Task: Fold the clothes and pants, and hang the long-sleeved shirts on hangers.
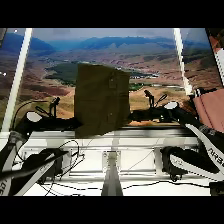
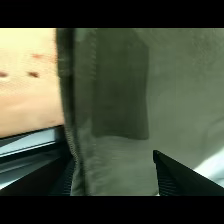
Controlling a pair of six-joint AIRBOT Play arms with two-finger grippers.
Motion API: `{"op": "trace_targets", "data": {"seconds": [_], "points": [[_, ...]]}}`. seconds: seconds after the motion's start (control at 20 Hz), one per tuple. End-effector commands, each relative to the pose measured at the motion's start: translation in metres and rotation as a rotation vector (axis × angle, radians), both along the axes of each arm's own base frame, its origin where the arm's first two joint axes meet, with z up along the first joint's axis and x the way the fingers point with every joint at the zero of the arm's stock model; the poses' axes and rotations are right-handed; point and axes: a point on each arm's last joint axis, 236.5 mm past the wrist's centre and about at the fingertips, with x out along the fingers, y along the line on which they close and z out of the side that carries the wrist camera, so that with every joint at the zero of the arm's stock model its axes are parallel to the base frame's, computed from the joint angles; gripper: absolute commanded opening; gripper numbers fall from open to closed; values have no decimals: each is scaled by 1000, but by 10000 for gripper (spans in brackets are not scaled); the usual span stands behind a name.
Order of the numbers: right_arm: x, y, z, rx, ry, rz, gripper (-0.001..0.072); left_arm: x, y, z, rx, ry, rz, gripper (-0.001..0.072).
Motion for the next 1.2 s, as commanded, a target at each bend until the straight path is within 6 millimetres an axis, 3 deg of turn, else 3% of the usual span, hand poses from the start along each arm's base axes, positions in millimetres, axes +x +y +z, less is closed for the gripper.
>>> {"op": "trace_targets", "data": {"seconds": [0.0,0.05,0.15,0.25,0.4,0.55,0.7,0.85,1.0,1.15], "points": [[12,2,4,19,-12,-53,30,-23,13,-27,58,122,-55,595],[12,2,4,19,-12,-53,30,-26,12,-31,54,149,-56,519],[12,2,4,19,-12,-53,30,-21,13,-31,52,137,-82,205],[12,2,4,18,-16,-49,30,-9,14,-25,51,79,-129,36],[14,3,10,17,-83,-3,30,27,17,-7,65,-33,-153,33],[32,6,38,8,-221,73,29,85,25,38,112,-235,-149,31],[64,6,89,-32,-426,144,29,141,35,116,181,-514,-133,31],[85,13,175,-4,-653,171,29,167,38,221,233,-811,-107,31],[74,23,278,92,-853,185,29,157,42,340,294,-1150,-44,32],[37,24,370,205,-939,142,29,111,48,440,347,-1482,63,32]]}}
